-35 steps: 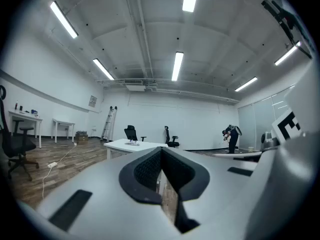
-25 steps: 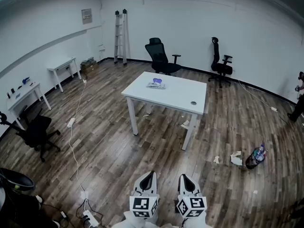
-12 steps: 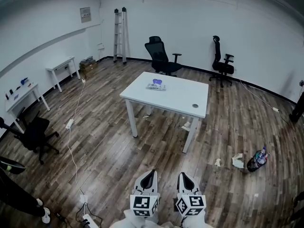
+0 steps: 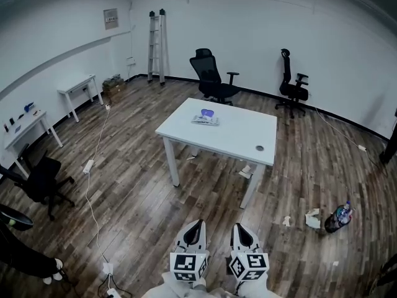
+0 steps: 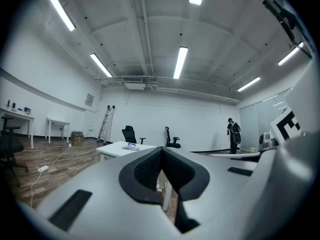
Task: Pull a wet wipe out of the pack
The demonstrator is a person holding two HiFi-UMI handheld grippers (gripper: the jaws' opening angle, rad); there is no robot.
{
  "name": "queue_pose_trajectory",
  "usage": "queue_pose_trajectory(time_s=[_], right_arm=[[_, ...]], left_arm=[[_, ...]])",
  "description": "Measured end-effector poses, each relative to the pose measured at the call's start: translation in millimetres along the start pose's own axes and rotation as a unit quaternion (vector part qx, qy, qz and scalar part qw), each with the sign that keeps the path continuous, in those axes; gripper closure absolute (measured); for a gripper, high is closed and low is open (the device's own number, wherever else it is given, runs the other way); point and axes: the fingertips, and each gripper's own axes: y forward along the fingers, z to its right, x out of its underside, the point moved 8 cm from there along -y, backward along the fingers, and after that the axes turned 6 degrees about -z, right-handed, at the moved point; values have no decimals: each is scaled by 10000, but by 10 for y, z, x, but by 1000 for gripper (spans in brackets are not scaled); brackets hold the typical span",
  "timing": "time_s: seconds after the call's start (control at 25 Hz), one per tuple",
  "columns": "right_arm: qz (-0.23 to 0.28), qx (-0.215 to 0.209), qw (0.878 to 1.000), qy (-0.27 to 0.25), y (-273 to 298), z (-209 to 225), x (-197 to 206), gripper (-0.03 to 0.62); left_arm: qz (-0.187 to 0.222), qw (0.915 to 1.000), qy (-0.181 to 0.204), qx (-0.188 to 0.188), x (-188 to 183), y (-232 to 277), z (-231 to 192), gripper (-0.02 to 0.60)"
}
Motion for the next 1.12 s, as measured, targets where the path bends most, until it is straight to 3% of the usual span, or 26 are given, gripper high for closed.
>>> queue_pose_trajectory(time_s=[1.12], right_arm=[[-135, 128, 9998, 81, 1154, 35, -113, 585]], left_arm=[[-109, 9998, -58, 130, -14, 917, -775, 583]])
